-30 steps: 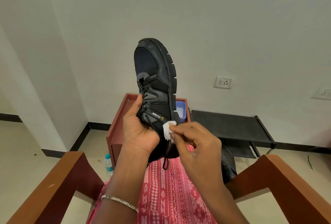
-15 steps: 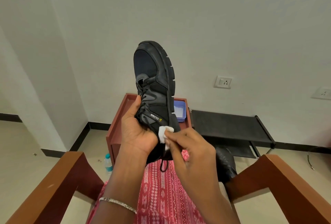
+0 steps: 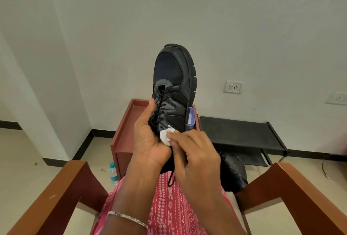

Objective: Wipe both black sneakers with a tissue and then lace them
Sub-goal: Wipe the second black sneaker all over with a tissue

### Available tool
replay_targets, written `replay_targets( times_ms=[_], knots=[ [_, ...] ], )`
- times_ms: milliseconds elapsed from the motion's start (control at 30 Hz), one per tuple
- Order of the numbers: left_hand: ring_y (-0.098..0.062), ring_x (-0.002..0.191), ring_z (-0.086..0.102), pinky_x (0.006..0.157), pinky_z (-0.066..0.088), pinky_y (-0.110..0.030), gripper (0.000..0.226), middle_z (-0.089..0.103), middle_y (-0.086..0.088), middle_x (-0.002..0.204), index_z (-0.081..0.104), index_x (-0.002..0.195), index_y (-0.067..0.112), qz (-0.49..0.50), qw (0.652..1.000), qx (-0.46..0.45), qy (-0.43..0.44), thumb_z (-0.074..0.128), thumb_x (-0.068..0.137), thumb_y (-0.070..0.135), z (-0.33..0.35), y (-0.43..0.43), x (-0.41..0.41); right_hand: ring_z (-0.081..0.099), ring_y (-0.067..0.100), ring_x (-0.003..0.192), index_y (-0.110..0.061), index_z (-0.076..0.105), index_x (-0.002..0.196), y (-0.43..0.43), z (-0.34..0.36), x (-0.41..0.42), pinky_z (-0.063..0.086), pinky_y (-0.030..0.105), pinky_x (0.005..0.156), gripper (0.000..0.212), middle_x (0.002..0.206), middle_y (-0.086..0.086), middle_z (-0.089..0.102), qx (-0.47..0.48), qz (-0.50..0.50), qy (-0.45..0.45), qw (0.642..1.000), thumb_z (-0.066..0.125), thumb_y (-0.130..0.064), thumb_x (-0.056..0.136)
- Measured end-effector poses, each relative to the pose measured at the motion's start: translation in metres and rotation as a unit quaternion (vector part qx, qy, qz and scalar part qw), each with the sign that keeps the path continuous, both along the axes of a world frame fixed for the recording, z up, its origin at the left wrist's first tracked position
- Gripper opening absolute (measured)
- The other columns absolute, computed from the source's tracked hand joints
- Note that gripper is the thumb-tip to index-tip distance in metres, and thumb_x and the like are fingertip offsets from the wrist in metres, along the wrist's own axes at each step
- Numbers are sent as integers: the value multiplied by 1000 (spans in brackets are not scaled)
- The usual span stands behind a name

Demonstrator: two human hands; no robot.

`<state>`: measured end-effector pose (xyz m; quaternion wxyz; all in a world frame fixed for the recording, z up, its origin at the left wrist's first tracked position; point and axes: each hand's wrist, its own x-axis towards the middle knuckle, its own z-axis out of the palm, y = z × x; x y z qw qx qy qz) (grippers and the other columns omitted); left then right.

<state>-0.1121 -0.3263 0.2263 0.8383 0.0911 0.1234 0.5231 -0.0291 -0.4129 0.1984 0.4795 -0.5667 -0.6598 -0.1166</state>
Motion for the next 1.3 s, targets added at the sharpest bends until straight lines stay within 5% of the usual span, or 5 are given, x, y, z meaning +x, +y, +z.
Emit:
replay_targets(
  times_ms=[167, 533, 733, 1000, 1300],
  knots=[
    [-30, 81, 76, 64, 63, -40, 41, 75, -19, 104, 76, 105, 1, -14, 999, -4, 32, 62, 94, 38, 9, -11, 8, 57, 13, 89, -17, 71, 118, 41, 22, 21, 43, 18, 78, 26, 97, -3, 67, 43, -66, 32, 996, 67, -10, 93],
    [-30, 80, 75, 83, 59, -42, 43, 75, -19, 102, 81, 90, 2, -26, 996, -7, 79, 57, 98, 37, 3, -4, 2, 57, 8, 93, -14, 74, 114, 12, -5, 11, 47, 17, 85, 29, 99, -5, 66, 25, 17, 17, 999, 71, -1, 87],
    [-33, 110, 69, 103, 51, -42, 38, 71, -19, 119, 69, 120, 1, -28, 995, -27, 90, 61, 97, 29, 7, -11, 8, 61, 18, 92, -11, 76, 108, 54, 25, 37, 51, 24, 81, 20, 98, 3, 68, 99, -65, 30, 992, 71, -5, 89],
    [-27, 72, 75, 74, 62, -36, 36, 75, -18, 94, 79, 93, -2, -28, 992, -31, 121, 64, 94, 30, 6, -7, 3, 63, 18, 94, -7, 76, 109, 23, -5, 9, 53, 26, 88, 22, 101, 4, 71, 88, -1, -19, 996, 61, -8, 94],
    [-34, 109, 70, 103, 51, -43, 33, 73, -19, 113, 74, 113, 2, -33, 992, -32, 121, 63, 95, 27, 7, -10, 6, 64, 23, 92, -7, 77, 105, 52, 18, 37, 54, 28, 82, 18, 98, 7, 72, 130, -76, -9, 989, 69, -3, 90]
  ],
)
